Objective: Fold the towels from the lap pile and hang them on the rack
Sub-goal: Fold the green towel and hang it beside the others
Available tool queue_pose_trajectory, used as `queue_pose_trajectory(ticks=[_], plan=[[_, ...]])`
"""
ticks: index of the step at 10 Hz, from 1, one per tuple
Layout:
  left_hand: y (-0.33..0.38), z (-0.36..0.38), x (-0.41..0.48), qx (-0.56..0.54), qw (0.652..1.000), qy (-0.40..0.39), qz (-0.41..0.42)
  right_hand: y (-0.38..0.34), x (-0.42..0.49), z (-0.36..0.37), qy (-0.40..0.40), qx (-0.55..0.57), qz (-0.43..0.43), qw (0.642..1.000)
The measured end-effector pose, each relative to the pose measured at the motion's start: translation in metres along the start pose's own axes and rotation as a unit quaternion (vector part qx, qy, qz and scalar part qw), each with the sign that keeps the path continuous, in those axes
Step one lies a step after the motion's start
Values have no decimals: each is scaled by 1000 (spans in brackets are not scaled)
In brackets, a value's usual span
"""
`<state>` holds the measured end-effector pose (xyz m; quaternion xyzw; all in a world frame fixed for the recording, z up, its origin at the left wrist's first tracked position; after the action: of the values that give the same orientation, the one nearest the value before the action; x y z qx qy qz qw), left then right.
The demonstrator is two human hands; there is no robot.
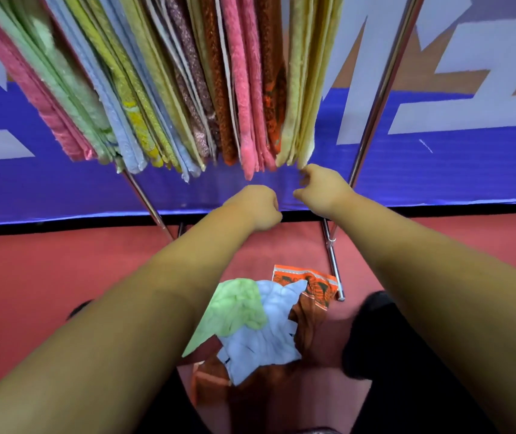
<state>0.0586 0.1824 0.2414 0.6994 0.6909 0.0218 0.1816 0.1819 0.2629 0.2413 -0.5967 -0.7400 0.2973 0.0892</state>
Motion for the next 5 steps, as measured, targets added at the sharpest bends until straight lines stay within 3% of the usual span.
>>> queue_pose_trajectory(ticks=[2, 5], plan=[[-40, 74, 11, -53, 996, -68, -40, 37, 14, 89, -100, 13, 69, 993], [-111, 247, 15, -145, 956, -224, -124, 136, 2, 268, -309, 71, 261, 912]])
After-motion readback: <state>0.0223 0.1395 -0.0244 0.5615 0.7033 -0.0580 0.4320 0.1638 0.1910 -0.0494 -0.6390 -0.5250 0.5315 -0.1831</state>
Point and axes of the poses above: each hand's wrist, its own x-axis towards the middle knuckle, its own z-axis out of the palm, y = z × x, the point moved 10 cm from there along x, towards the middle knuckle, and after that the axes turned 10 degrees about z, right-handed, at the moved point
